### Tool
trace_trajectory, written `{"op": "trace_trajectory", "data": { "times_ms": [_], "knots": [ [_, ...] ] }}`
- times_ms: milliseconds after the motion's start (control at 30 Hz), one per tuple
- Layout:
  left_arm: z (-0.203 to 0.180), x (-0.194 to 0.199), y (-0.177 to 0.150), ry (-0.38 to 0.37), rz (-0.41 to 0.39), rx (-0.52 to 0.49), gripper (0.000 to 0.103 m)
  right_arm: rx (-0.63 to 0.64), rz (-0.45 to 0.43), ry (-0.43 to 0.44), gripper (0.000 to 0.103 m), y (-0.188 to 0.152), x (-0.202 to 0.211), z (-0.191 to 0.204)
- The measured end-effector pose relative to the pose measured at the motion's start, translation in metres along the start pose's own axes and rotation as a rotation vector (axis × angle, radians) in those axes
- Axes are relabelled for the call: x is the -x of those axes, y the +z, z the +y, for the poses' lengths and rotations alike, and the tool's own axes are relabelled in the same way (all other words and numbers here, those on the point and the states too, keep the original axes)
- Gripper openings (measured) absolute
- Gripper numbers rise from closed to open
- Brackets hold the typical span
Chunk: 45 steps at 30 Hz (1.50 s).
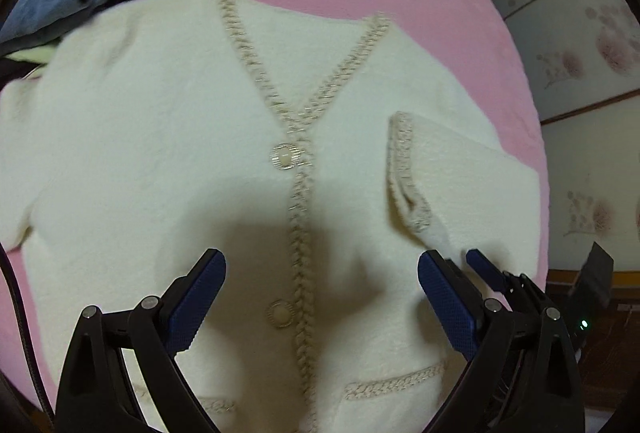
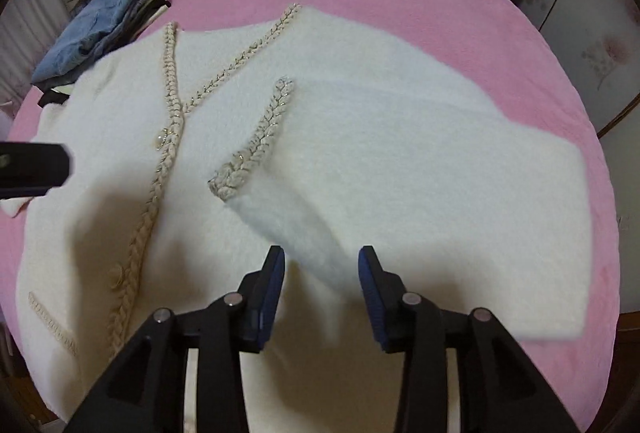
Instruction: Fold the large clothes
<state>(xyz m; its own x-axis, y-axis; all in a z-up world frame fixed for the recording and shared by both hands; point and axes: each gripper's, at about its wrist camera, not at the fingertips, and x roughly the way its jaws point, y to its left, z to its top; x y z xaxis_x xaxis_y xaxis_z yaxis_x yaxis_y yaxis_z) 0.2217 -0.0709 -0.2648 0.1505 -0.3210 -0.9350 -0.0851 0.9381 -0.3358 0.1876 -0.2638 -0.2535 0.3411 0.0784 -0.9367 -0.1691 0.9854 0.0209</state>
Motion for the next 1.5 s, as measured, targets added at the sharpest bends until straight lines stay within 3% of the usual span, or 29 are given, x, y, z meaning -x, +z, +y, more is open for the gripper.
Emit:
{"op": "trace_trajectory", "data": {
  "times_ms": [133, 233, 500, 600, 733, 767, 900, 1133, 1333, 1467, 1500],
  "knots": [
    [-0.021, -0.017, 0.003, -0.062, 0.013, -0.058, 0.096, -0.055, -0.004, 0.039, 0.039, -0.014, 0.020, -0.029],
    [-0.034, -0.033, 0.009, -0.120, 0.046, -0.070, 0.088, -0.114, -0.009, 0.056, 0.039, -0.023, 0.030, -0.044],
    [-0.050, -0.081, 0.019, -0.215, 0.129, 0.015, 0.075, -0.199, -0.021, 0.064, 0.039, -0.037, 0.040, -0.065],
    [-0.057, -0.098, 0.020, -0.222, 0.155, 0.032, 0.056, -0.201, -0.015, 0.064, 0.039, -0.045, 0.042, -0.073],
    [-0.070, -0.114, 0.019, -0.194, 0.197, 0.005, 0.012, -0.214, -0.001, 0.058, 0.039, -0.053, 0.041, -0.083],
    [-0.077, -0.114, 0.018, -0.175, 0.196, -0.012, 0.010, -0.222, 0.004, 0.055, 0.039, -0.056, 0.040, -0.087],
    [-0.101, -0.092, 0.013, -0.121, 0.129, -0.089, 0.007, -0.270, 0.020, 0.047, 0.039, -0.066, 0.039, -0.106],
    [-0.142, 0.009, 0.024, -0.164, -0.152, -0.154, 0.006, -0.354, 0.012, -0.032, 0.039, -0.075, 0.035, -0.143],
    [-0.141, 0.077, 0.042, -0.164, -0.339, -0.150, 0.006, -0.450, -0.028, -0.031, 0.039, -0.060, 0.025, -0.167],
    [-0.128, 0.109, 0.053, -0.118, -0.442, -0.126, 0.006, -0.431, -0.053, -0.008, 0.038, -0.035, 0.013, -0.161],
    [-0.127, 0.115, 0.054, -0.111, -0.461, -0.120, 0.006, -0.400, -0.065, -0.003, 0.033, -0.027, 0.011, -0.154]
  ]
}}
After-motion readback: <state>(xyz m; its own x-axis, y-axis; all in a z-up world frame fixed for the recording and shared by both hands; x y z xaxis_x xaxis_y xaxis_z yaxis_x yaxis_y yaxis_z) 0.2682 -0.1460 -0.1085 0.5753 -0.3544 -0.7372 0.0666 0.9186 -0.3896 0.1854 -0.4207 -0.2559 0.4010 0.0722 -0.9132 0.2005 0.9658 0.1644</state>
